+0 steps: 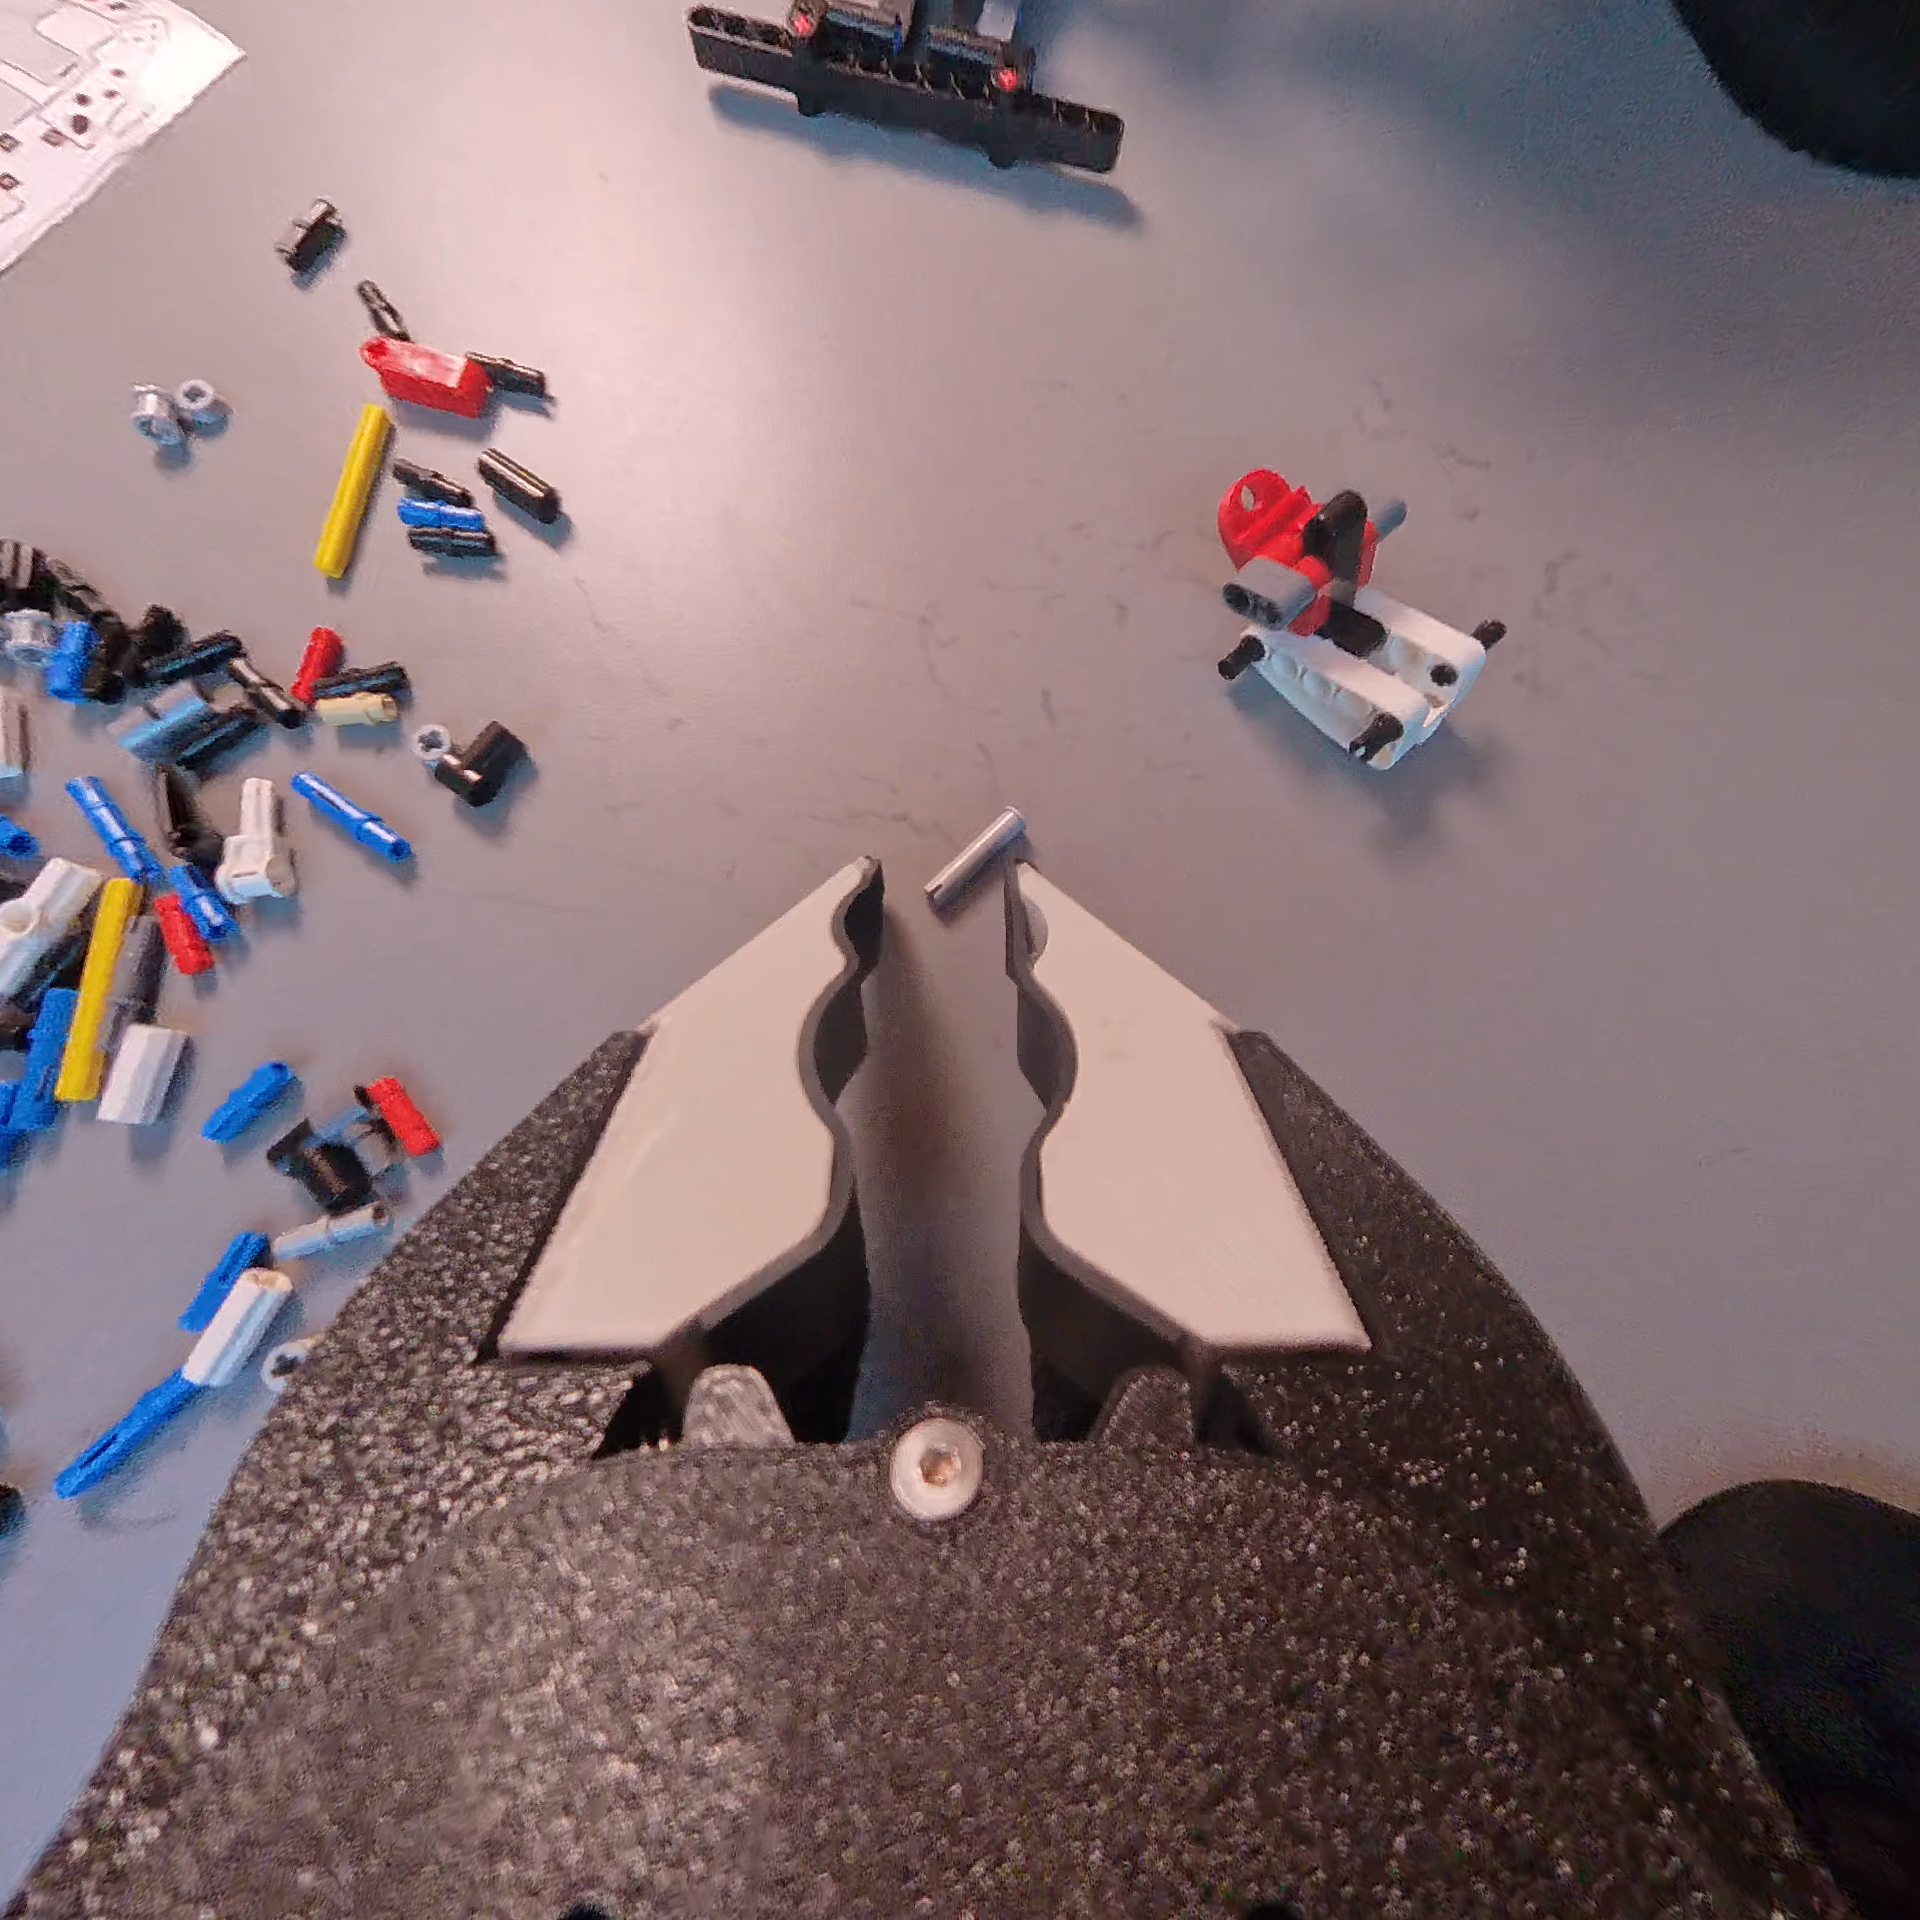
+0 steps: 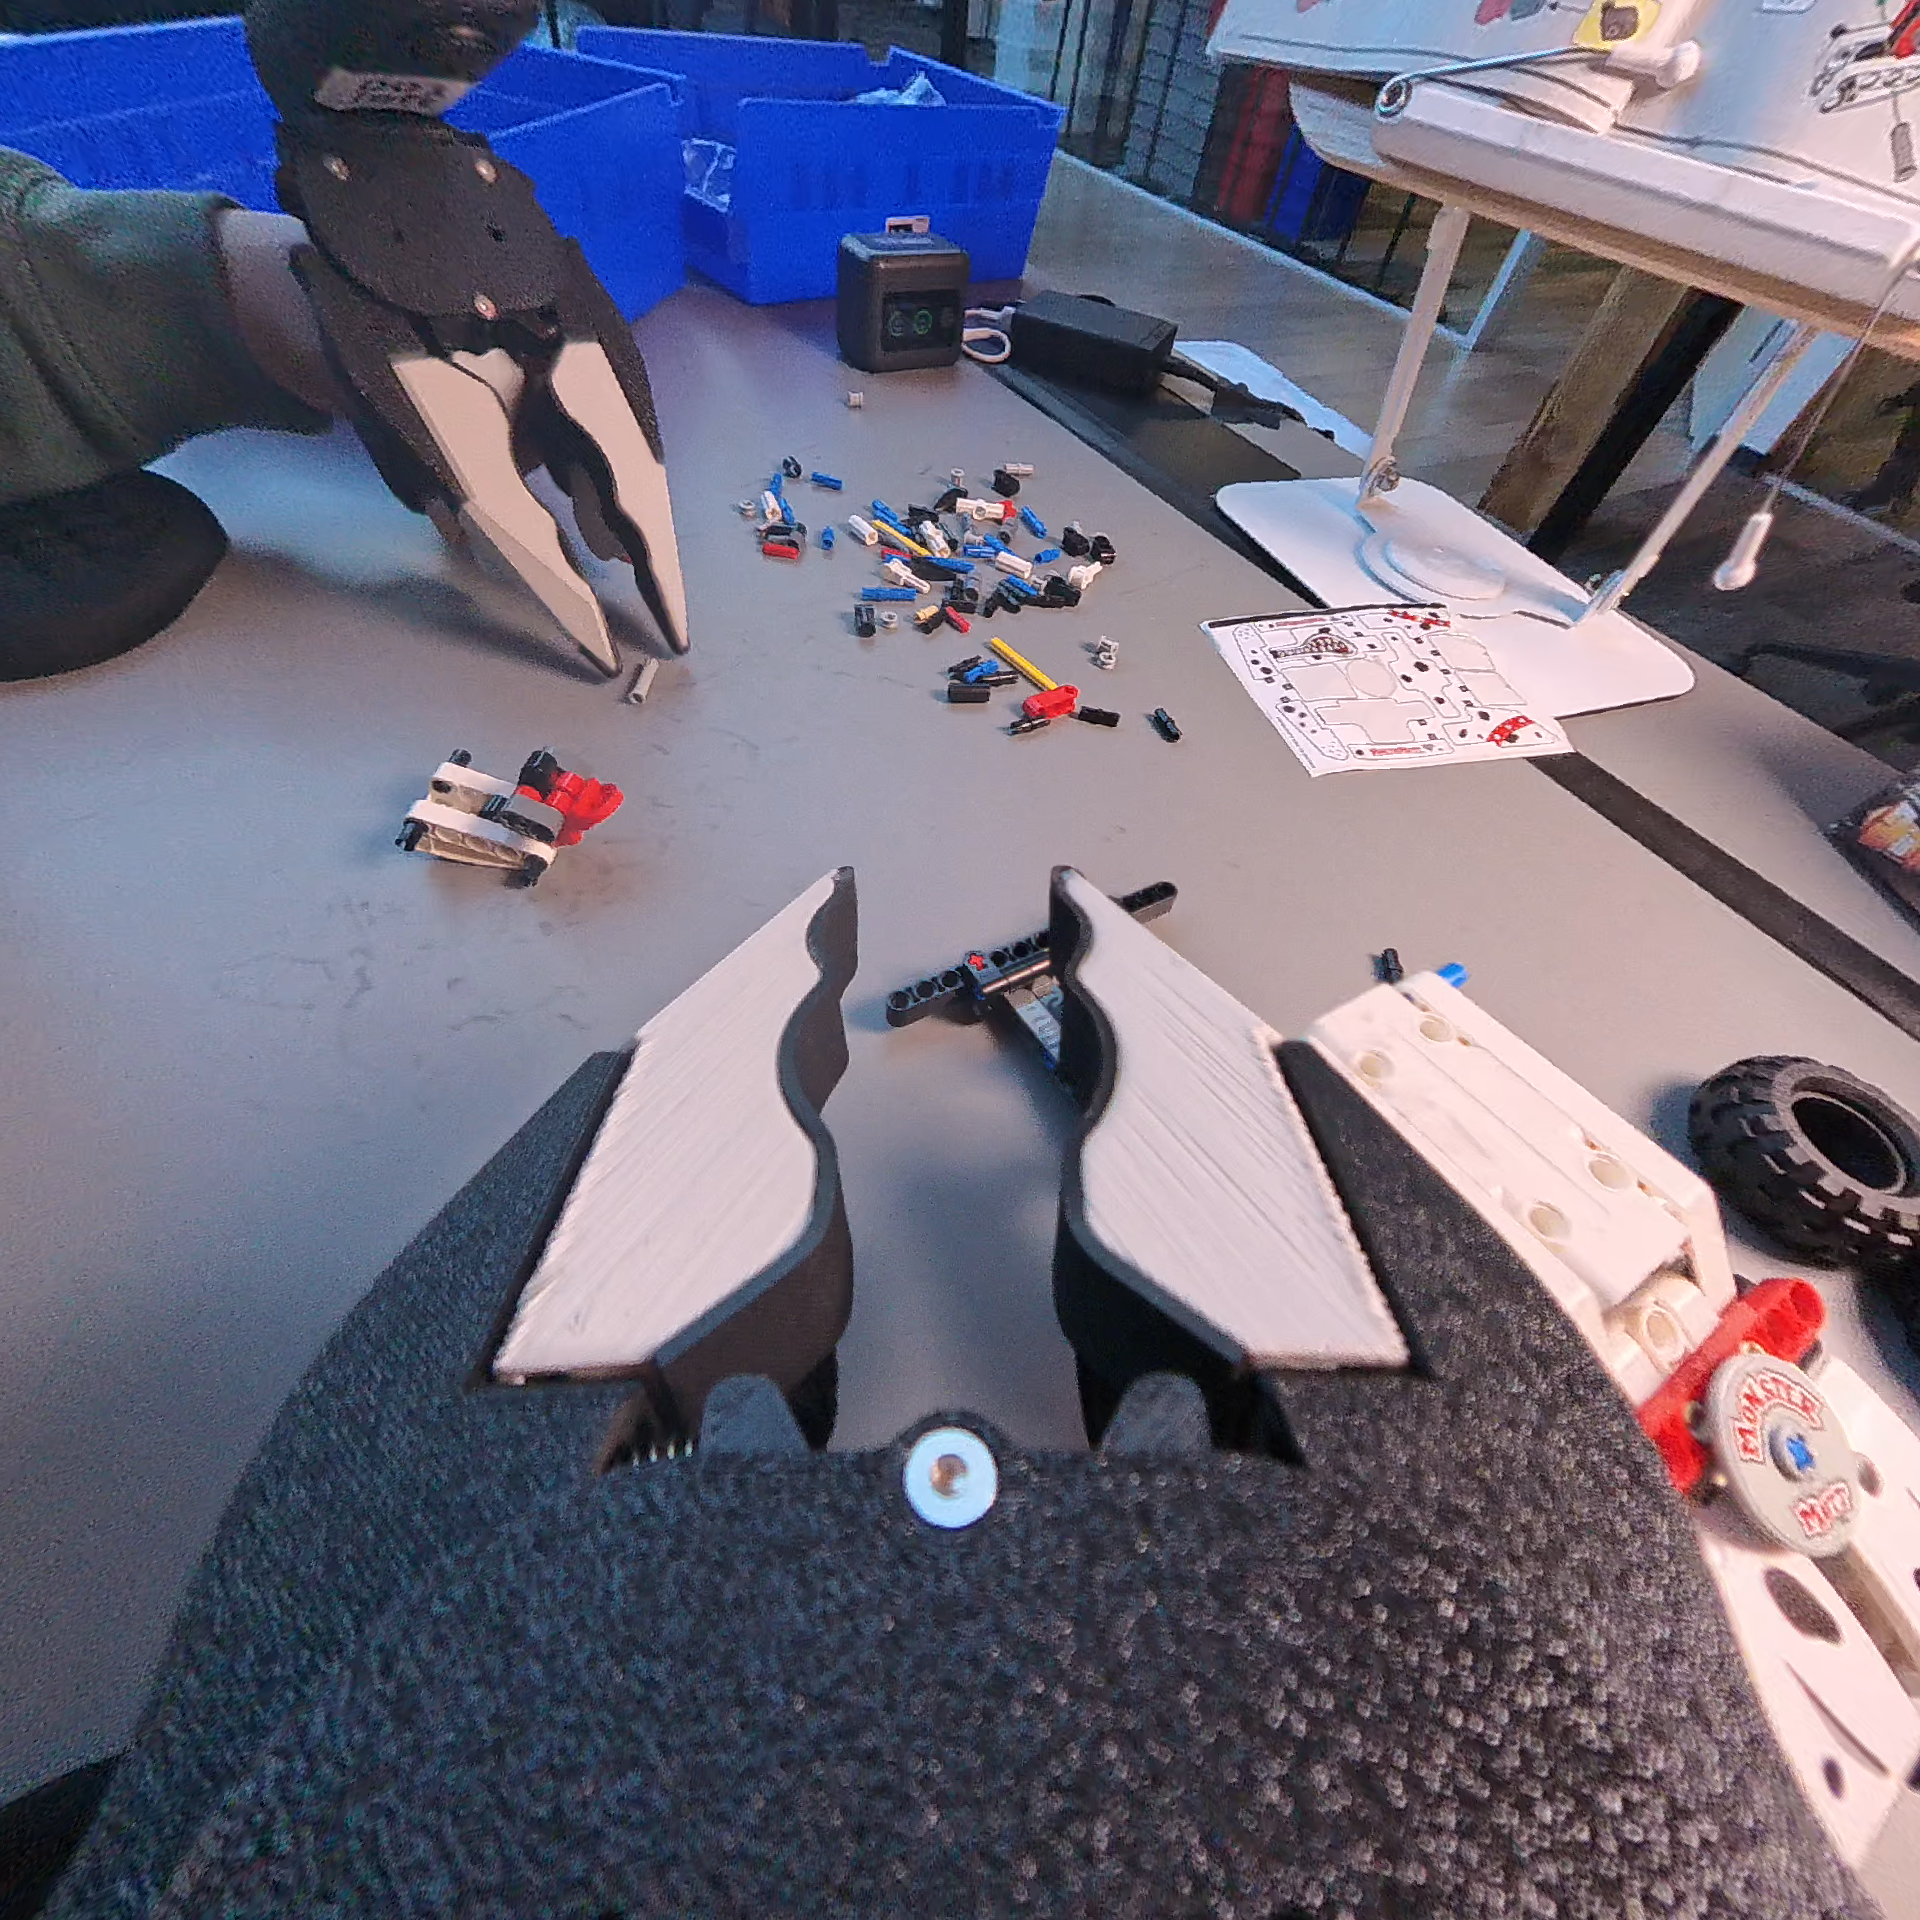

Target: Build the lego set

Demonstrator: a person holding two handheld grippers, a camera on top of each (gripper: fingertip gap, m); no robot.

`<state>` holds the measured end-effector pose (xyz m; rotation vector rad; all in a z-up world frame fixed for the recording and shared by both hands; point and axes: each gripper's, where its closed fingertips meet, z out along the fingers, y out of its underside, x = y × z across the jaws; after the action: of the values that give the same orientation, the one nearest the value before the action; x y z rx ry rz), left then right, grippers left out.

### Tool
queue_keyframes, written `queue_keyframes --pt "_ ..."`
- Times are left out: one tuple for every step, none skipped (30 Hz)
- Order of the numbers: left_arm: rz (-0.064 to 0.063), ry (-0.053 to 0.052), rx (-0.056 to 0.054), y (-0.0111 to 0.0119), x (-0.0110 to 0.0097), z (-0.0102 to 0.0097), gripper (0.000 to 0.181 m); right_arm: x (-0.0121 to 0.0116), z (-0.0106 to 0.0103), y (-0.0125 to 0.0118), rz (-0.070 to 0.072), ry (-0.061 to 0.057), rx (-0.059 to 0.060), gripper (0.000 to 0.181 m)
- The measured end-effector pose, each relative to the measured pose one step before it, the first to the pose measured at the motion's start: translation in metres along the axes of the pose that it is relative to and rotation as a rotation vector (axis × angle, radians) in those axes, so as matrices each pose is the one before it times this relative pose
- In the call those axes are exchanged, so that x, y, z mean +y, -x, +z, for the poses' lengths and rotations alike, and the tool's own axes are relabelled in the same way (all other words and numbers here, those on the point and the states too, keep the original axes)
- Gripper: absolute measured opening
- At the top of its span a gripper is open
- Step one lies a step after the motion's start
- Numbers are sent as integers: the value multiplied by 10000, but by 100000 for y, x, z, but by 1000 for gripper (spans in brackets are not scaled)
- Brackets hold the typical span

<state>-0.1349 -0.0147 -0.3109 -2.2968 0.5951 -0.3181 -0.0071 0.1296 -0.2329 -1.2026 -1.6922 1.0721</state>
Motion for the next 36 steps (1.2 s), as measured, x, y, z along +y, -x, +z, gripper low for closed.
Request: queue_keyframes --pt "201 235 180 -317 299 416 21 -30 114 272 -48 -5 -74 36" --pt "236 -9 11 -126 -107 143 15 -36 125 294 -30 -8 -90 36" --pt "214 65 -12 -91 21 74 11 -55 134 297 -17 -13 -96 36" --pt "134 70 -7 -84 31 46 5 -94 166 337 -9 -35 -103 35" --pt "58 21 -33 -60 -40 39 4 -155 203 426 -11 -73 -142 35" --pt "49 55 -75 -6 6 14 4 -239 262 564 -21 -102 -185 35" --pt "19 53 -69 -17 -32 -8 4 -330 320 670 -63 -136 -197 35" --pt "-82 -123 169 -314 -291 14 4 -488 369 899 -167 -201 -257 35" --pt "-213 -522 541 -805 -913 -115 4 -630 393 1107 -307 -242 -287 34" --pt "-250 -726 699 -1052 -1321 -262 4 -685 439 1159 -452 -246 -241 31" --pt "-137 -682 734 -1217 -1369 -229 4 -680 479 1264 -524 -218 -268 29" --pt "-49 -635 876 -1524 -1325 -75 4 -617 502 1229 -459 -164 -280 27" --pt "0 -617 855 -1546 -1263 158 4 -582 490 1044 -320 -156 -227 25" --pt "20 -437 759 -1395 -960 345 4 -546 433 903 -201 -175 -209 23" --pt "51 -213 577 -1092 -586 457 4 -391 371 877 -153 -135 -244 21" --pt "79 -146 411 -804 -453 436 4 -190 299 783 -138 -52 -241 20" --pt "41 -158 312 -577 -431 350 4 -54 247 674 -97 -3 -221 20" --pt "10 -133 217 -369 -344 259 4 -51 158 565 -39 -17 -214 20" --pt "4 -15 68 -102 -100 188 4 -81 89 435 -10 -35 -170 19" --pt "-3 142 -34 51 177 167 4 -124 48 172 3 -51 -40 19" --pt "5 135 -21 27 197 148 4 -40 42 37 26 -2 -1 18" --pt "-22 26 44 -63 57 114 4 54 36 62 29 49 -35 18" --pt "-44 41 22 -3 87 93 4 56 28 37 17 23 -23 18" --pt "-15 92 -19 53 166 92 4 84 28 -2 10 30 5 17" --pt "-5 48 20 -25 82 84 4 193 47 -1 5 87 -2 16" --pt "-13 3 50 -73 -13 77 4 179 62 7 -5 83 -2 16" --pt "4 12 18 -27 -5 64 4 69 46 73 -1 21 -33 15" --pt "8 40 -13 21 19 54 4 -10 53 100 21 -18 -48 14" --pt "8 7 25 -50 -26 58 4 51 61 70 9 24 -34 13" --pt "0 -34 64 -103 -91 33 4 103 64 22 -15 54 -2 13" --pt "5 17 28 -71 -4 45 4 61 54 -7 -5 13 13 12" --pt "28 97 -34 29 117 66 4 -19 24 22 33 -32 -10 11" --pt "20 84 -13 -7 112 66 4 -32 24 24 40 -28 -16 8" --pt "-8 -1 34 -55 6 46 4 11 32 25 11 -5 -22 6" --pt "-16 9 24 -31 27 36 4 2 21 6 -9 -6 5 6" --pt "-4 38 0 7 65 25 4 8 26 16 -5 -2 -4 6"
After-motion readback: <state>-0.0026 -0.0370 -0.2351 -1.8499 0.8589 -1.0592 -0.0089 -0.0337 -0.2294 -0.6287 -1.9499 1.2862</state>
